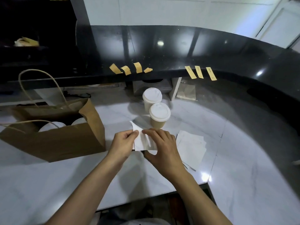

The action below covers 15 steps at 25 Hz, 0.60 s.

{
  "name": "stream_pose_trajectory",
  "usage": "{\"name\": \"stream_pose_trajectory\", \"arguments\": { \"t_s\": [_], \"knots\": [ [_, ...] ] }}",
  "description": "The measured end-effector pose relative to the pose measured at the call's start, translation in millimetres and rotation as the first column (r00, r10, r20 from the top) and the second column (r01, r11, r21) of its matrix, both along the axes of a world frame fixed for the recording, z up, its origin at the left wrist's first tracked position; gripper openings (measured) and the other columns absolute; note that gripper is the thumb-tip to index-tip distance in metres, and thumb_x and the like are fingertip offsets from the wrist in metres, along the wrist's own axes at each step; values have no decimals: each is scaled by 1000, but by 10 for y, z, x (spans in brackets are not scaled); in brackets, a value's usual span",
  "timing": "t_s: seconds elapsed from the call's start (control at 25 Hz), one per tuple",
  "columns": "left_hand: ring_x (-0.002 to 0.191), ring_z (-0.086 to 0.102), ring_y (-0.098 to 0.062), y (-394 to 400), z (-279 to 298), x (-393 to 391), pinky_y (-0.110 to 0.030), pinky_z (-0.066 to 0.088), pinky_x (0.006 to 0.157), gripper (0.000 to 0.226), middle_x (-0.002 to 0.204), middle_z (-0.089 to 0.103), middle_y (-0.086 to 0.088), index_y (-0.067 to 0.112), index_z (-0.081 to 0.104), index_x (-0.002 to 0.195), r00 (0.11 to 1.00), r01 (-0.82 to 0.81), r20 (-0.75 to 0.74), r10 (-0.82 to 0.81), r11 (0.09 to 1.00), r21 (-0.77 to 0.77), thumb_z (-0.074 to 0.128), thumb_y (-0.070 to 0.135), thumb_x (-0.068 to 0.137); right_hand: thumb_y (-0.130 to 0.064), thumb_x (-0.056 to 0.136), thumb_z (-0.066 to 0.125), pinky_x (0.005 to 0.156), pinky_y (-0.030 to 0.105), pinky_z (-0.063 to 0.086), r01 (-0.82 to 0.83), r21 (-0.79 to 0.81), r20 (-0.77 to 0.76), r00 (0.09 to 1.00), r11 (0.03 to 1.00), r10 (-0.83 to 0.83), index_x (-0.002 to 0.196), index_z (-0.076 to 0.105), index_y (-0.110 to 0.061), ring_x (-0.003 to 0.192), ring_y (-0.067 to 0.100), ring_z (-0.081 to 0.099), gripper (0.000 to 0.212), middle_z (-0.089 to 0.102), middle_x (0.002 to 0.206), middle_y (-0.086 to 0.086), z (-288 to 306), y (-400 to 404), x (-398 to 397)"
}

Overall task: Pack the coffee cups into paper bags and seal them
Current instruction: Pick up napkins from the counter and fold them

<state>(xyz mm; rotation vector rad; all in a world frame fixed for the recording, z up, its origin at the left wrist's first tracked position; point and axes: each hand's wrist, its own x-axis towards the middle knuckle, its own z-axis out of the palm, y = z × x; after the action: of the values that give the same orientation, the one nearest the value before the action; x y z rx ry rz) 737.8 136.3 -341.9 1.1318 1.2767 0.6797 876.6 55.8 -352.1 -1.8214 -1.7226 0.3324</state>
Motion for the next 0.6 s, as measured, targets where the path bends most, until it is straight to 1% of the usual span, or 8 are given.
{"name": "stream_pose_trajectory", "arguments": {
  "t_s": [0.08,0.12,0.2,0.24,0.32,0.4,0.48,0.6],
  "knots": [
    [80,75,-20,18,44,-70,-32,60,75,25,92,76,-15,11,76,92,999,3,39,-3,1000,-5,54,18,103,-12,83,75,95,37,44,66,44,-74,995,997,-63,125,68,-26,109,16,60,45,65,124,-13,9,68,-63],
    [80,75,-19,29,71,-107,-30,60,74,25,91,76,-14,12,75,92,999,15,45,-15,1000,3,54,19,103,-9,85,73,93,34,46,91,70,-124,989,993,-82,120,71,-26,104,14,62,39,68,119,-13,21,105,-99],
    [81,76,-20,57,135,-200,-30,59,74,26,89,77,-9,14,74,94,997,48,52,-50,998,33,52,23,104,-8,90,68,83,21,46,125,94,-206,973,988,-103,108,75,-29,91,5,63,28,69,104,-13,68,190,-172],
    [83,75,-19,80,176,-259,-31,58,74,27,89,78,-6,15,74,96,996,68,52,-71,996,52,50,25,105,-9,92,67,76,14,43,148,86,-262,958,985,-120,96,74,-31,85,1,61,24,66,94,-14,93,245,-207],
    [87,74,-17,108,282,-391,-32,57,75,27,92,78,1,19,73,101,994,109,17,-112,989,103,48,27,105,-12,95,64,64,11,37,208,5,-393,900,978,-189,72,63,-28,72,-1,56,28,60,77,-10,142,368,-265],
    [91,72,-12,123,420,-539,-35,58,81,25,97,77,9,25,72,105,988,151,-73,-140,970,190,48,29,105,-16,95,63,56,18,35,259,-118,-479,831,959,-283,65,60,-19,60,5,50,30,60,65,-5,177,483,-295],
    [94,68,-2,122,598,-712,-31,57,83,22,99,74,16,32,71,107,969,194,-204,-137,935,297,50,34,104,-18,92,65,50,17,35,290,-173,-509,792,941,-338,64,61,-17,54,5,49,27,60,58,-6,230,592,-322],
    [100,62,2,93,892,-962,-27,54,84,21,103,69,20,37,67,111,900,286,-427,-85,855,433,49,41,102,-20,88,71,50,14,38,279,-163,-539,778,946,-322,74,70,-13,60,11,60,16,68,65,2,311,750,-362]
  ]
}}
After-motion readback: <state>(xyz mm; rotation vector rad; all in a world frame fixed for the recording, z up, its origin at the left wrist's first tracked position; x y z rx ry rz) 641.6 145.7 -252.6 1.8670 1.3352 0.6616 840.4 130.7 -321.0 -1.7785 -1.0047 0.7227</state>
